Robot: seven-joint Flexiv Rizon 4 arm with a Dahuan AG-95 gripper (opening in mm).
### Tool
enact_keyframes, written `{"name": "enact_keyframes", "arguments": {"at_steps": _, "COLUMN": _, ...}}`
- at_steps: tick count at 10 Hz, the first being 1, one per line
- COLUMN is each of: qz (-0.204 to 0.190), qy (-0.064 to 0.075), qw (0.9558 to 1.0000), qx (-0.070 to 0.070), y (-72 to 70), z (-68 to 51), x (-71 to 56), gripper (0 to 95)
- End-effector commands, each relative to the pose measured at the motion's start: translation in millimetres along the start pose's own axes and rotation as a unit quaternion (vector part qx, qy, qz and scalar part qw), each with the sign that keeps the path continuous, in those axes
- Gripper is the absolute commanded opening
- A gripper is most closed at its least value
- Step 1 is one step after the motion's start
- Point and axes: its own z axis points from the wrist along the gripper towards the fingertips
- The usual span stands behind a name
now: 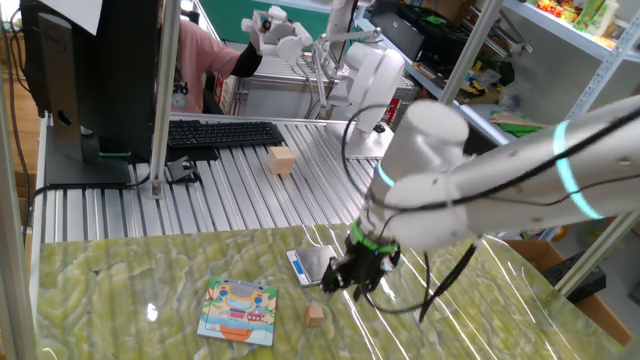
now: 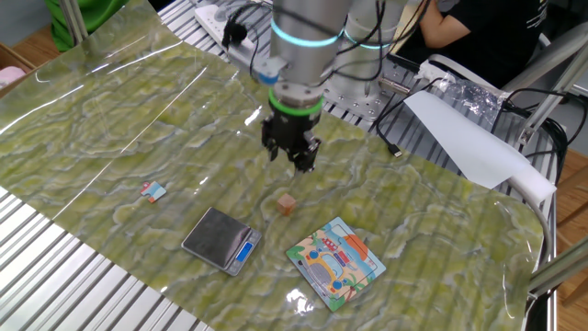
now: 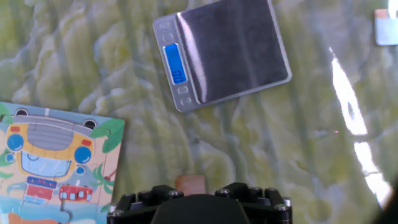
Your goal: Remove the object from the scale
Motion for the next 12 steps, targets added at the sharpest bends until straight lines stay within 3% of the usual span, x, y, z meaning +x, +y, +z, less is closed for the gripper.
{"name": "enact_keyframes", "arguments": {"at_steps": 1, "qz": -0.049, "qy": 0.013, "qw": 0.9987, "qx": 0.001, "y": -1.9, "z": -13.9, "x": -12.3, "gripper": 0.0}}
{"name": "enact_keyframes", "arguments": {"at_steps": 2, "qz": -0.078, "qy": 0.028, "qw": 0.9966, "qx": 0.005, "y": -5.3, "z": -22.0, "x": -16.6, "gripper": 0.0}}
{"name": "enact_keyframes", "arguments": {"at_steps": 3, "qz": -0.108, "qy": 0.033, "qw": 0.9935, "qx": 0.008, "y": -10.9, "z": -27.0, "x": -20.6, "gripper": 0.0}}
{"name": "enact_keyframes", "arguments": {"at_steps": 6, "qz": -0.115, "qy": 0.030, "qw": 0.9929, "qx": 0.008, "y": -12.8, "z": -27.6, "x": -19.8, "gripper": 0.0}}
{"name": "enact_keyframes", "arguments": {"at_steps": 7, "qz": -0.125, "qy": 0.031, "qw": 0.9913, "qx": 0.025, "y": -12.8, "z": -27.6, "x": -19.8, "gripper": 0.0}}
{"name": "enact_keyframes", "arguments": {"at_steps": 8, "qz": -0.149, "qy": 0.025, "qw": 0.9854, "qx": 0.077, "y": -13.1, "z": -27.8, "x": -19.5, "gripper": 0.0}}
{"name": "enact_keyframes", "arguments": {"at_steps": 9, "qz": -0.129, "qy": 0.018, "qw": 0.9892, "qx": 0.068, "y": -13.8, "z": -28.0, "x": -19.1, "gripper": 0.0}}
{"name": "enact_keyframes", "arguments": {"at_steps": 10, "qz": -0.105, "qy": 0.020, "qw": 0.9926, "qx": 0.058, "y": -14.1, "z": -28.1, "x": -18.9, "gripper": 0.0}}
{"name": "enact_keyframes", "arguments": {"at_steps": 11, "qz": -0.097, "qy": 0.019, "qw": 0.9934, "qx": 0.059, "y": -14.1, "z": -28.1, "x": -18.9, "gripper": 0.0}}
{"name": "enact_keyframes", "arguments": {"at_steps": 12, "qz": -0.062, "qy": 0.019, "qw": 0.9964, "qx": 0.056, "y": -14.3, "z": -28.3, "x": -18.5, "gripper": 0.0}}
